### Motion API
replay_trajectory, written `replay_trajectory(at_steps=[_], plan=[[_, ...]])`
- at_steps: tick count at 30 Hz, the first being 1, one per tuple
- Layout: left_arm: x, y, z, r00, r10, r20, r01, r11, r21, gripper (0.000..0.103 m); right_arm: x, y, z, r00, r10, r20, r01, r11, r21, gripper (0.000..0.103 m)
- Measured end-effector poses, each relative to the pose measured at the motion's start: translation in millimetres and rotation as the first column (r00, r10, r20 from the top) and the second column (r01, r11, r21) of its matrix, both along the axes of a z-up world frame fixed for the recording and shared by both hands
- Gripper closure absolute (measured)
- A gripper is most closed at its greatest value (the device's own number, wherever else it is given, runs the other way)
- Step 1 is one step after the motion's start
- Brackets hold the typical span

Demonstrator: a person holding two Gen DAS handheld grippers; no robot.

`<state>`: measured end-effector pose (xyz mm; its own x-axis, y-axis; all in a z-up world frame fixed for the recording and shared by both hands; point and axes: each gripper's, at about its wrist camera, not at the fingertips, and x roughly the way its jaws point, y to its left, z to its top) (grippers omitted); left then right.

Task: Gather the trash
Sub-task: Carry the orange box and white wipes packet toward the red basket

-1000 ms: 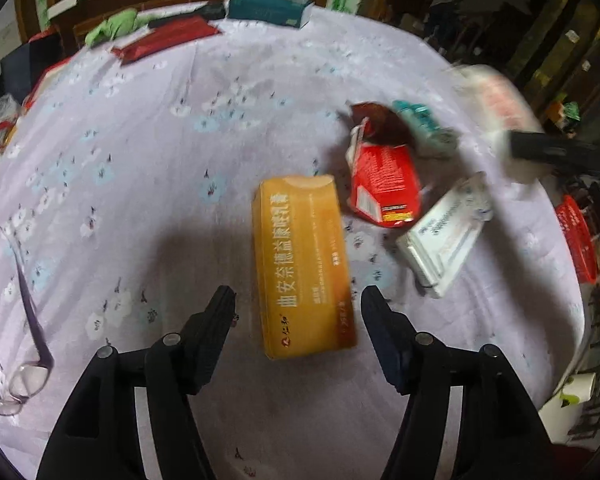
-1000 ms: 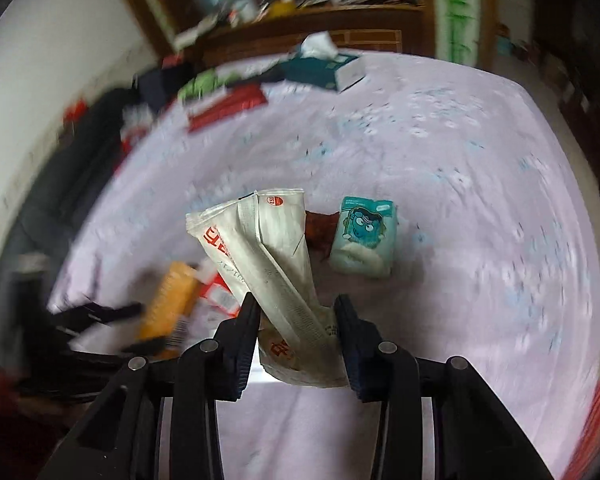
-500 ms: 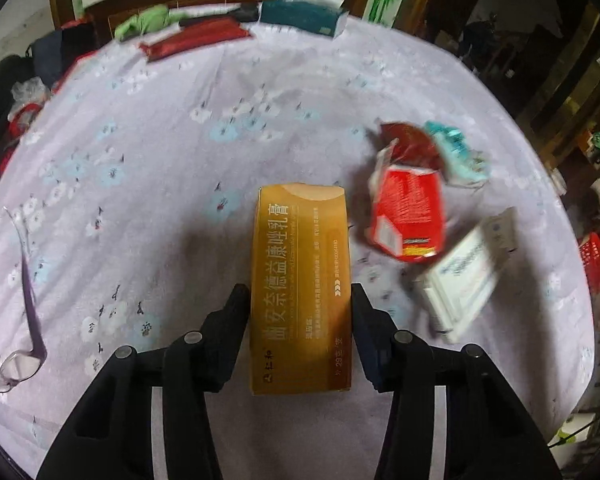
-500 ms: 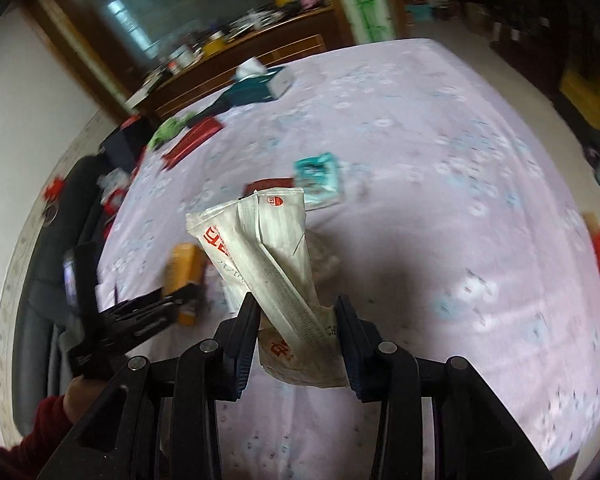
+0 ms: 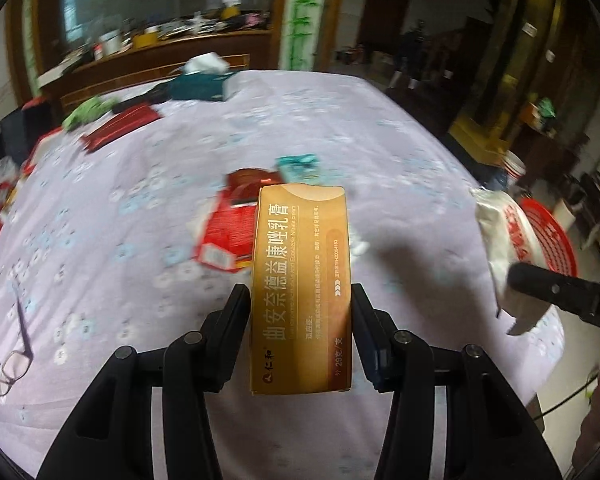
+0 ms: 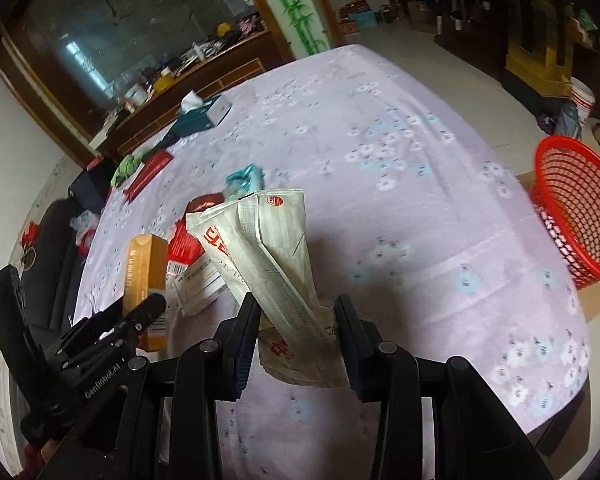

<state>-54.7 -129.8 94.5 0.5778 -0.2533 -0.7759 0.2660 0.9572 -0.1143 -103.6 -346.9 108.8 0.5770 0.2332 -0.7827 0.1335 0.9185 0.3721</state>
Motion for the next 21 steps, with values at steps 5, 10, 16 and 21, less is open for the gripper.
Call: replay_trajectory(at_steps=[5,10,16,21], plan=[[-6,-35,10,0.998,-0.059,0.017,0.059,0.998,-0.004,0.054,-19,-32,7,0.998,-0.054,0.02,0.054,0.998,0.018,0.062],[-11,-72,18,0.992,-0.126,0.028,0.126,0.992,-0.008,0.054,-40,-64,13,0.993,-0.117,0.033,0.115,0.992,0.049,0.062],[-18,-102,28,0.982,-0.18,0.05,0.18,0.984,-0.001,0.054,-55,-88,20,0.987,-0.154,0.055,0.15,0.986,0.077,0.062],[-21,-117,33,0.977,-0.204,0.056,0.204,0.979,0.001,0.054,-60,-103,24,0.982,-0.178,0.065,0.172,0.98,0.098,0.062]])
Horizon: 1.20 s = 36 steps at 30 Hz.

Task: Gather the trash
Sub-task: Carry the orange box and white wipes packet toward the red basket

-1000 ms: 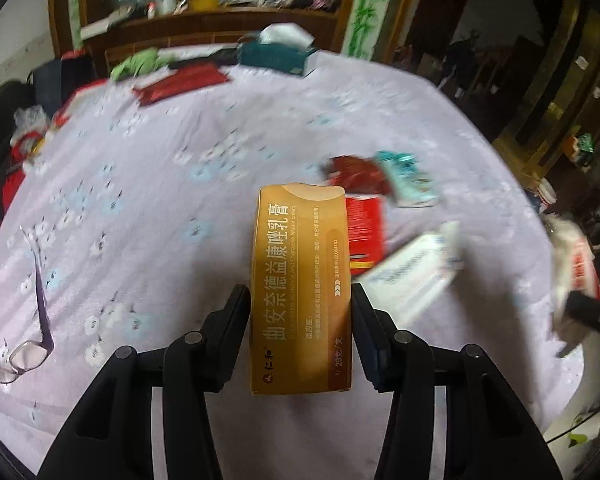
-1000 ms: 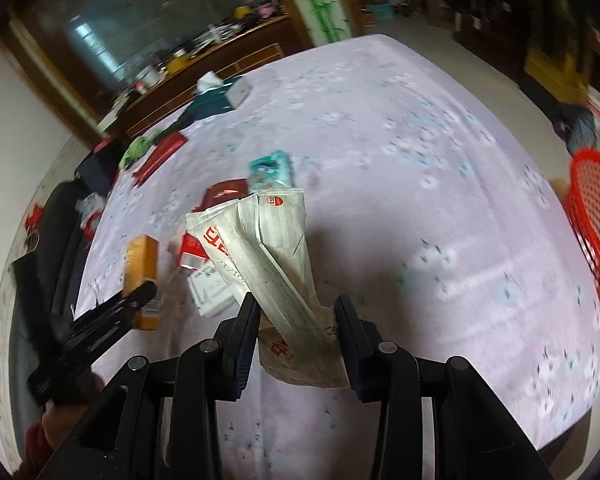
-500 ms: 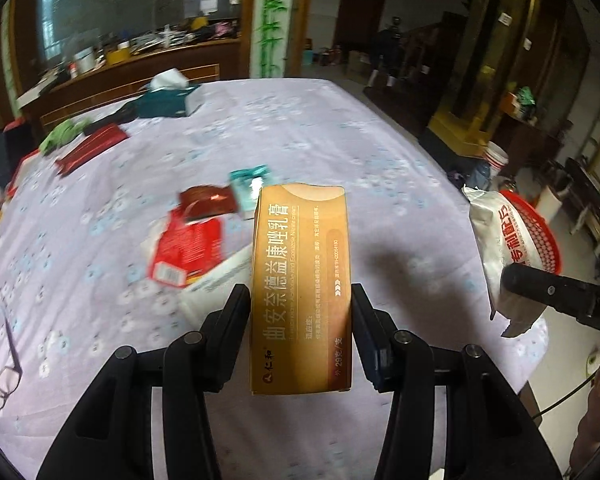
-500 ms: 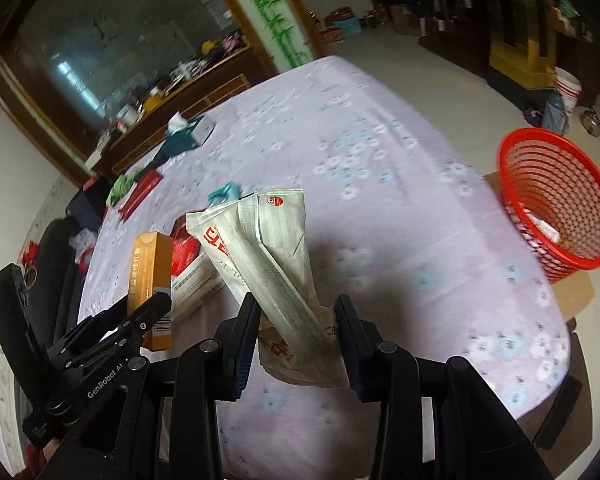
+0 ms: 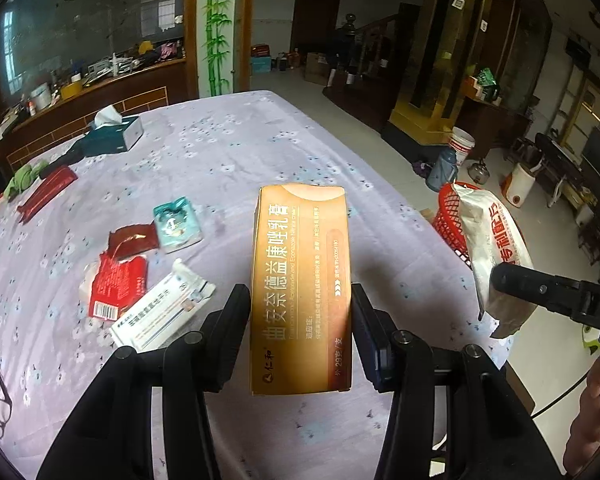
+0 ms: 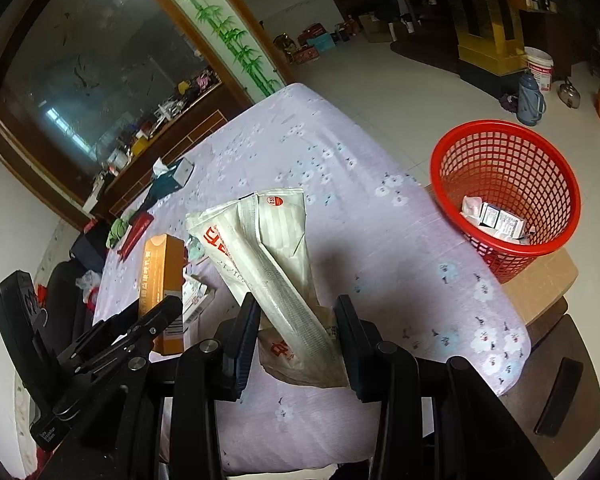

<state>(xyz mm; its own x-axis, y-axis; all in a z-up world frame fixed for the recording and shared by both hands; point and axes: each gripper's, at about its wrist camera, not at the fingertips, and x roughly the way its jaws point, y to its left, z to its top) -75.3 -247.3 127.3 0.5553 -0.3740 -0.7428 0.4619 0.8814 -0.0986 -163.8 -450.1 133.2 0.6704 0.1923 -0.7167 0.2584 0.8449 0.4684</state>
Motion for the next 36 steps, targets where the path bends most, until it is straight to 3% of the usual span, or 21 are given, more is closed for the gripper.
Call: replay_trajectory(at_steps=[21,29,36], plan=[[3,-46,8,0.997,-0.072,0.005,0.072,0.997,-0.002,0.054,-8,-50,7,0.997,-0.069,0.016,0.068,0.997,0.045,0.062],[10,-96,13,0.984,-0.177,-0.006,0.177,0.984,-0.016,0.054,-19,-100,6,0.983,-0.182,0.007,0.181,0.981,0.066,0.062],[20,-164,12,0.954,-0.295,-0.055,0.293,0.955,-0.043,0.054,-24,-162,12,0.954,-0.301,0.012,0.3,0.953,0.048,0.062]])
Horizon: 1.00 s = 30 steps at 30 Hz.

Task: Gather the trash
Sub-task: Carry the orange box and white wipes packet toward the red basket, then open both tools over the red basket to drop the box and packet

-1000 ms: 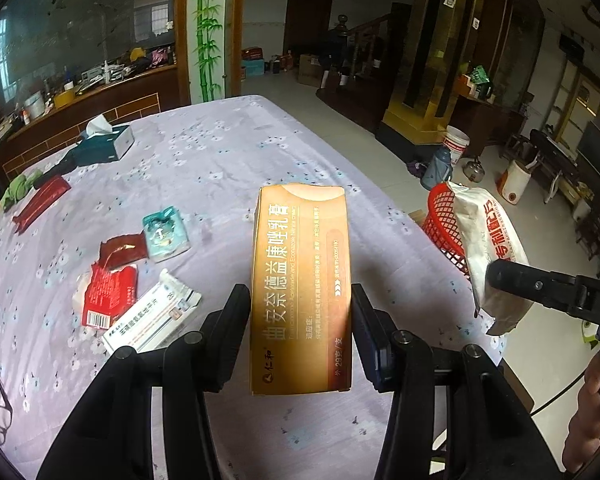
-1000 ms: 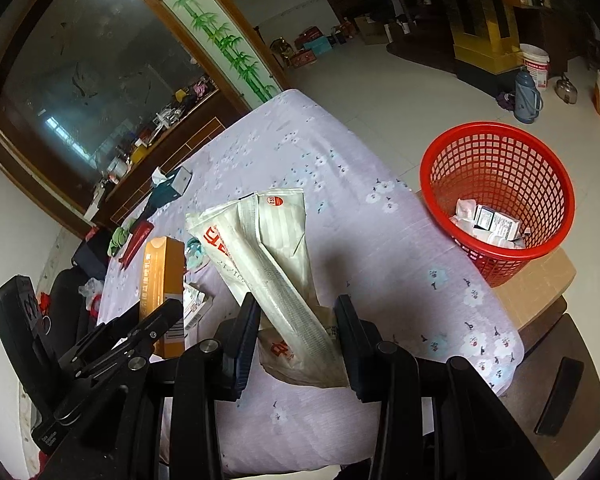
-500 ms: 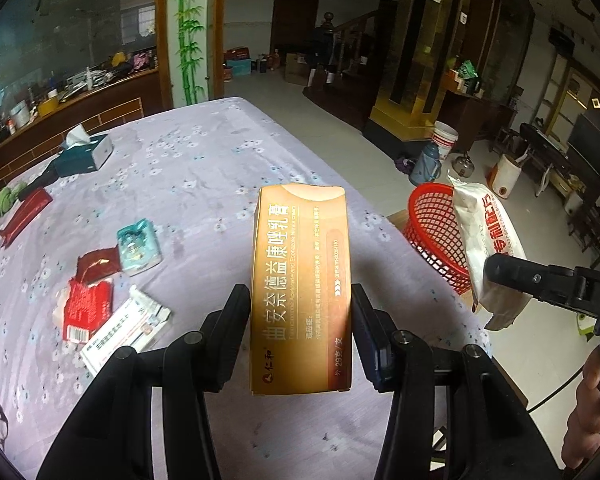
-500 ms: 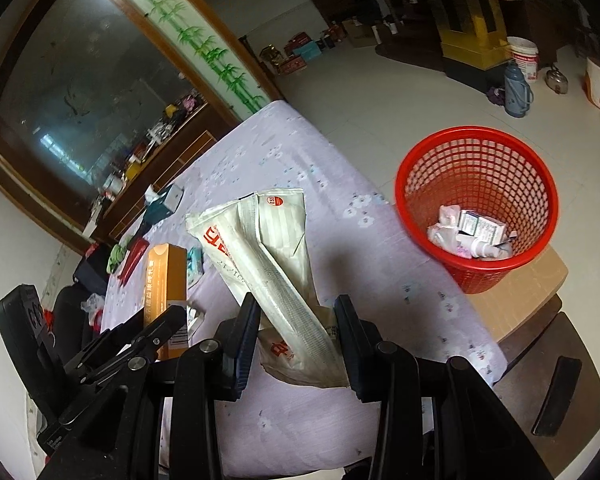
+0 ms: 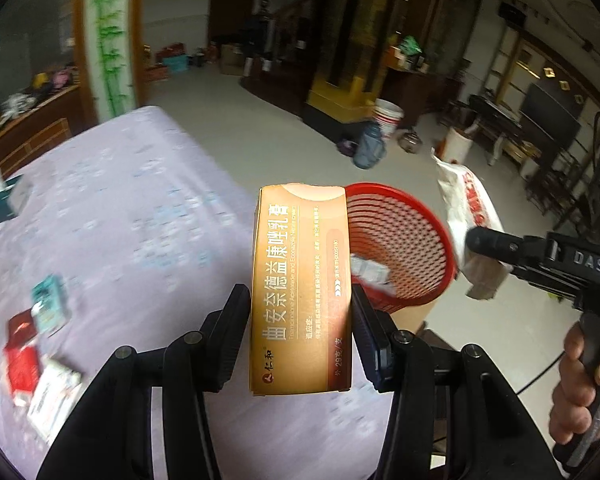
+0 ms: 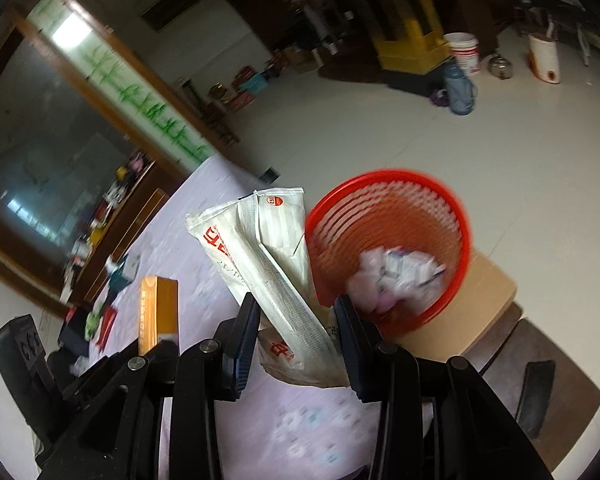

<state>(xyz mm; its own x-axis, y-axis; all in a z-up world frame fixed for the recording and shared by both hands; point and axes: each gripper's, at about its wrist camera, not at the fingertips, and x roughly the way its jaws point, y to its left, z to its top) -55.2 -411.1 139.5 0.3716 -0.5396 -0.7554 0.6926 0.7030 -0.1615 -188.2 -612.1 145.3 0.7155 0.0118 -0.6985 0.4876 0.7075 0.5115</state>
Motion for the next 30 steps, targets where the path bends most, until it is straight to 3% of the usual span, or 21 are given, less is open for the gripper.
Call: replay_trajectory(at_steps=[5,11,15,17,24,30], plan=[[9,-58,-6,0.996,-0.084,-0.043,0.083,0.996,-0.01,0.054,6,-43,-8,0.998,-0.057,-0.027,0.058,0.998,0.019,0.061],[23,-116,-18,0.988,-0.121,-0.095,0.122,0.993,-0.002,0.054,21,-81,-21,0.994,-0.092,-0.055,0.094,0.994,0.047,0.061],[35,-137,-24,0.984,-0.13,-0.126,0.129,0.992,-0.009,0.051,30,-94,-29,0.992,-0.1,-0.073,0.104,0.993,0.053,0.053],[38,-141,-25,0.984,-0.116,-0.133,0.116,0.993,-0.002,0.037,32,-98,-30,0.992,-0.098,-0.083,0.102,0.994,0.041,0.052],[31,-128,-19,0.991,-0.086,-0.103,0.086,0.996,-0.01,0.037,29,-93,-22,0.996,-0.057,-0.073,0.057,0.998,0.0,0.051],[16,-95,-13,0.998,-0.045,-0.042,0.045,0.999,0.004,0.035,28,-48,-13,0.996,0.022,-0.087,-0.03,0.995,-0.092,0.051]])
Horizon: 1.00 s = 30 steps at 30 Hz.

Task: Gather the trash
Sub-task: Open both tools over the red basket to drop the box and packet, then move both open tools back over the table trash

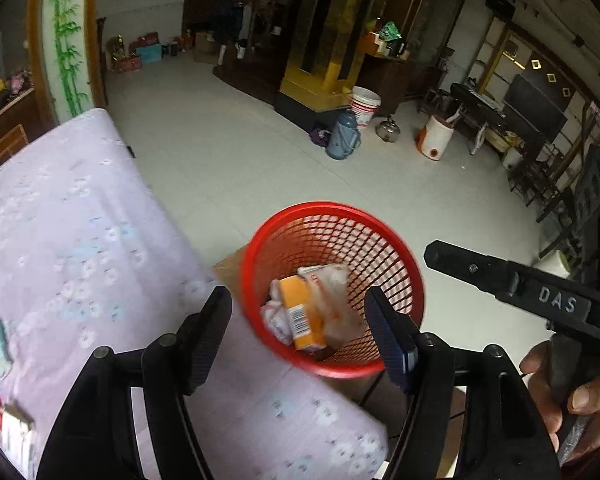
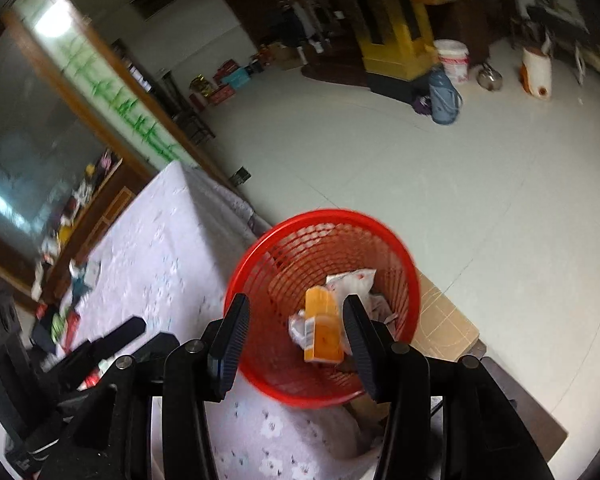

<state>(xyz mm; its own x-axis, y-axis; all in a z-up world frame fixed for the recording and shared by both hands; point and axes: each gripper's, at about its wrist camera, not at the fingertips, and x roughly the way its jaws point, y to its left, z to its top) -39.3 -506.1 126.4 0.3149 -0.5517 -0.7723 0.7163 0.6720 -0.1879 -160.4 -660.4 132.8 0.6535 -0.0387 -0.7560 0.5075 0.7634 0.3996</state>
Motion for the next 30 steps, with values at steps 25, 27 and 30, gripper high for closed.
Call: replay_trajectory(at_steps=[25,27,30], plan=[[-38,236,0,0.96,0.24,0.141,-0.249,0.967,0.049,0.032,2,203,9,0.967,0.222,-0.124,-0.251,0.911,-0.327,0.043],[-35,262,-9,0.961,0.245,0.124,-0.255,0.965,0.069,0.032,4,212,6,0.96,0.255,-0.119,-0.279,0.916,-0.288,0.043],[-20,301,-23,0.962,0.255,0.092,-0.265,0.958,0.113,0.025,6,223,4,0.946,0.303,-0.112,-0.322,0.916,-0.241,0.043]])
